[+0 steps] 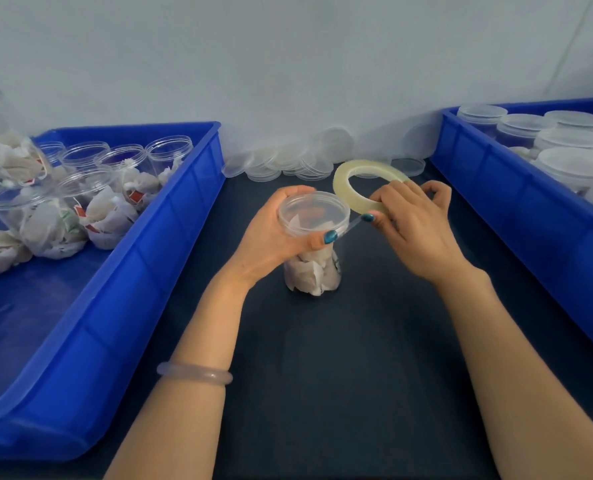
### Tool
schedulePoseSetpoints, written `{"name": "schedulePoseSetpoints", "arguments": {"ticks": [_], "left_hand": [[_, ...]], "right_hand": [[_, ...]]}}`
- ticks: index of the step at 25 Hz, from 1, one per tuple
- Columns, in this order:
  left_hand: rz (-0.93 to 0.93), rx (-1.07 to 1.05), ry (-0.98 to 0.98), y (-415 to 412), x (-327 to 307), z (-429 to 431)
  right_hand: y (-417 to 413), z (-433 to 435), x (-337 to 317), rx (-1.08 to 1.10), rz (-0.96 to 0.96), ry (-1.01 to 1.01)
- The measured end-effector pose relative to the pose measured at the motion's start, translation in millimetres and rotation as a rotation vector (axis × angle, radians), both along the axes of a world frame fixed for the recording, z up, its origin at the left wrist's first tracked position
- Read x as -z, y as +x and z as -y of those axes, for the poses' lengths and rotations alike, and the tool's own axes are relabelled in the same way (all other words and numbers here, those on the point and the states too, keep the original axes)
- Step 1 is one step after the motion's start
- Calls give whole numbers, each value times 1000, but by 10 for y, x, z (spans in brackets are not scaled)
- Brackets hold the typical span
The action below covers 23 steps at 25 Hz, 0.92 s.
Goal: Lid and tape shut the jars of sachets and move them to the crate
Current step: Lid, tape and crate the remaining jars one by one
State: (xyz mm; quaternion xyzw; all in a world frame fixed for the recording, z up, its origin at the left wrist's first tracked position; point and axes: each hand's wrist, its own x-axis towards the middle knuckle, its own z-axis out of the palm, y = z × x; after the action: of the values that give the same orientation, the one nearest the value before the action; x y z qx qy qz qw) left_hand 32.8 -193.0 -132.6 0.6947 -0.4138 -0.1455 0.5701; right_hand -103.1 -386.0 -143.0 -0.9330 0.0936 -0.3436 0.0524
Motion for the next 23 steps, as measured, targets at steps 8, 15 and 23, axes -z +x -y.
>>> {"name": "schedulePoseSetpoints", "arguments": {"ticks": [8, 15, 23], "left_hand": [[2, 82, 34, 26, -44, -40], [-29, 193, 110, 19, -43, -100], [175, -103, 84, -106, -71, 4]], "right_hand": [[98, -153, 66, 128, 70, 19], [118, -165, 80, -1, -31, 107], [101, -158, 29, 62, -21, 41]]}}
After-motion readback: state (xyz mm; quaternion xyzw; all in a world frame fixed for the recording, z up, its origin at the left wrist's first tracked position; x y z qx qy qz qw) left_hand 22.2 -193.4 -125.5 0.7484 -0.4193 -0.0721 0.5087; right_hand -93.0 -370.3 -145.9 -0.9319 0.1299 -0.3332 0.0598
